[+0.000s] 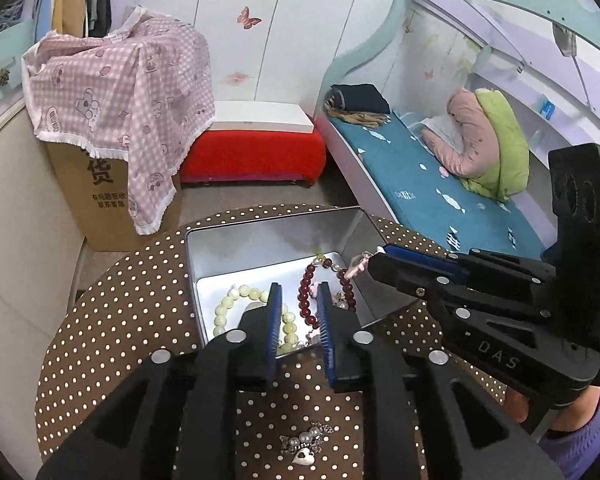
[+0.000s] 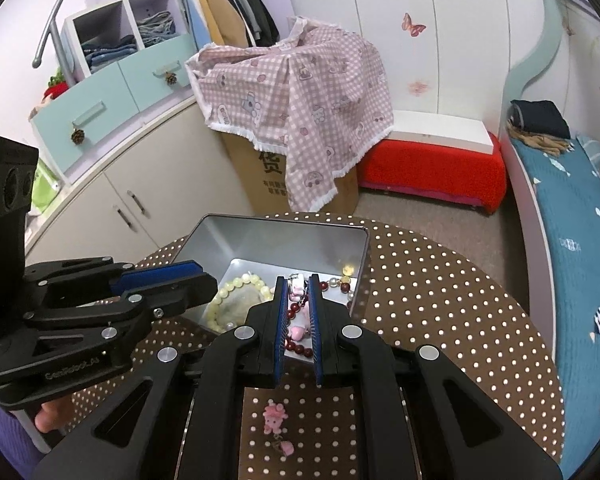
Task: Organize jewelry
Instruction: 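Open the right gripper over the box and withdraw to the table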
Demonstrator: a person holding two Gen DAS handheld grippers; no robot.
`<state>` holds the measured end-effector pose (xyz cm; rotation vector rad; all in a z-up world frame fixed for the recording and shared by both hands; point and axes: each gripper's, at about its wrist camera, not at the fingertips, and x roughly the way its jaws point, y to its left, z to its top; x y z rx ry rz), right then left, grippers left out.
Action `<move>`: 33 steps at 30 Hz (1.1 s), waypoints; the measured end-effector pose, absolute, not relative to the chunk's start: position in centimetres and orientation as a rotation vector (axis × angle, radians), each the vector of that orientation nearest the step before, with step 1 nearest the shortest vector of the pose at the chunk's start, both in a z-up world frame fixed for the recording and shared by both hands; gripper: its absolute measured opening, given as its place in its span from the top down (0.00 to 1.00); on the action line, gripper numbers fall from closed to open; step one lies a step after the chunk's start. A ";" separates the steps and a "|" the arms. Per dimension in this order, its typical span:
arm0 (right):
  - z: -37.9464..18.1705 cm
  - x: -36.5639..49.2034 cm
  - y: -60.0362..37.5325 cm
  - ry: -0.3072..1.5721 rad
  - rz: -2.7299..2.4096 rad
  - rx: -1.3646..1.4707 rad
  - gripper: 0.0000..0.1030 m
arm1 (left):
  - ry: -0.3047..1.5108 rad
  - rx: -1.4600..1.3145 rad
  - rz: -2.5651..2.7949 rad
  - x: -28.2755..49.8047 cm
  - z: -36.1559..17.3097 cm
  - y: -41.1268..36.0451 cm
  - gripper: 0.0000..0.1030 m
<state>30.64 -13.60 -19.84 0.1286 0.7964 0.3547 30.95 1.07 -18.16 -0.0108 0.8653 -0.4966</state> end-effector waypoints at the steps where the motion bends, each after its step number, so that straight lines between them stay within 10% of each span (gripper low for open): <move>1: -19.6 30.5 -13.6 0.793 0.352 0.128 0.87 | 0.861 -0.012 -0.487 30.8 -18.0 1.2 0.70; 11: -16.8 28.1 -14.5 0.744 0.323 0.127 0.85 | 0.787 -0.055 -0.459 28.2 -15.5 2.5 0.43; 14: -15.7 26.8 -15.0 0.715 0.305 0.123 0.58 | 0.753 -0.068 -0.453 26.7 -14.6 2.8 0.33; 33: -19.2 20.6 -16.2 0.774 0.293 0.111 0.54 | 0.789 -0.124 -0.400 19.9 -19.3 3.7 0.28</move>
